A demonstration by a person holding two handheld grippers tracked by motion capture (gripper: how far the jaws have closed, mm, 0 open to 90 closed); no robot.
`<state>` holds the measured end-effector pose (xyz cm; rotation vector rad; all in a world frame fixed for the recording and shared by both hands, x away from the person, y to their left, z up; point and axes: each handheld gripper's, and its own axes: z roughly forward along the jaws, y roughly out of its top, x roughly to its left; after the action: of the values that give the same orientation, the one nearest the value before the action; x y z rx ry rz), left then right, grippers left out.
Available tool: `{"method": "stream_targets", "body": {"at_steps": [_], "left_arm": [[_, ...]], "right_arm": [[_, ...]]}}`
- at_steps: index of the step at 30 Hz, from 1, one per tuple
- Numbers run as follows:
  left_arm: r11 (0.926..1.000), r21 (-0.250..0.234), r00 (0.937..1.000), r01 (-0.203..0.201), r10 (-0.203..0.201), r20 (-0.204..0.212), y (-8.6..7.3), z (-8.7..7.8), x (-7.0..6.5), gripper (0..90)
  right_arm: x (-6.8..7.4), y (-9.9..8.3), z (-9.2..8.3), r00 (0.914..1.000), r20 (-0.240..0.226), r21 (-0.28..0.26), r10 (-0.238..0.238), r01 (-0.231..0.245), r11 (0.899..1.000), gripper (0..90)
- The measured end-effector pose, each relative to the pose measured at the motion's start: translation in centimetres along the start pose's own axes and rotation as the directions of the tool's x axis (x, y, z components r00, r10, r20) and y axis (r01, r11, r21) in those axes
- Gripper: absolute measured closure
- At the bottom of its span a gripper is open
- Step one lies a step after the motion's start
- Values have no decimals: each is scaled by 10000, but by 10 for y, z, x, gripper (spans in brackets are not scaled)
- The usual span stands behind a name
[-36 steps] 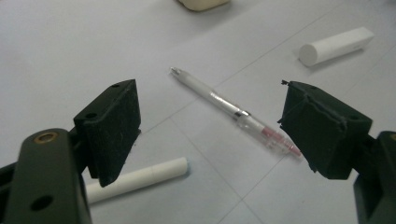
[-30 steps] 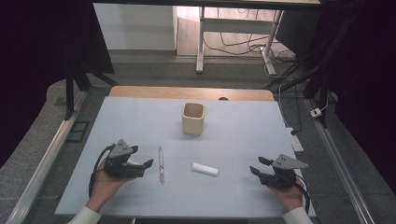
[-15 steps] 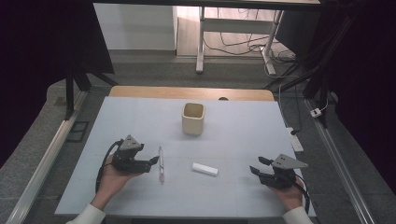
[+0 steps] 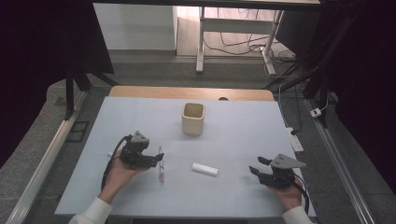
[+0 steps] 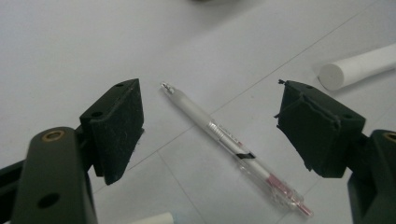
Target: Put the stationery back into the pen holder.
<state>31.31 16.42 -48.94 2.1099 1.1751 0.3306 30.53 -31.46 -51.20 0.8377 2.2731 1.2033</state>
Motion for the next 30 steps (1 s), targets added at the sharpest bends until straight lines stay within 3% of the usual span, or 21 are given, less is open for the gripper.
{"method": "stream_targets", "body": {"at_steps": [16,19,30], "left_arm": [[9961,857,9995,189,-168,-251,15,26,-1,213],[9938,1102,9988,168,-116,-477,15,32,1,213],[9838,1790,9995,-23,78,-301,13,48,-1,244]], "right_arm": [[0,0,1,10000,14,49,-8,8,10000,444],[0,-1,1,10000,77,47,-15,15,10000,441],[1,-1,3,9999,110,227,-133,130,9997,438]]}}
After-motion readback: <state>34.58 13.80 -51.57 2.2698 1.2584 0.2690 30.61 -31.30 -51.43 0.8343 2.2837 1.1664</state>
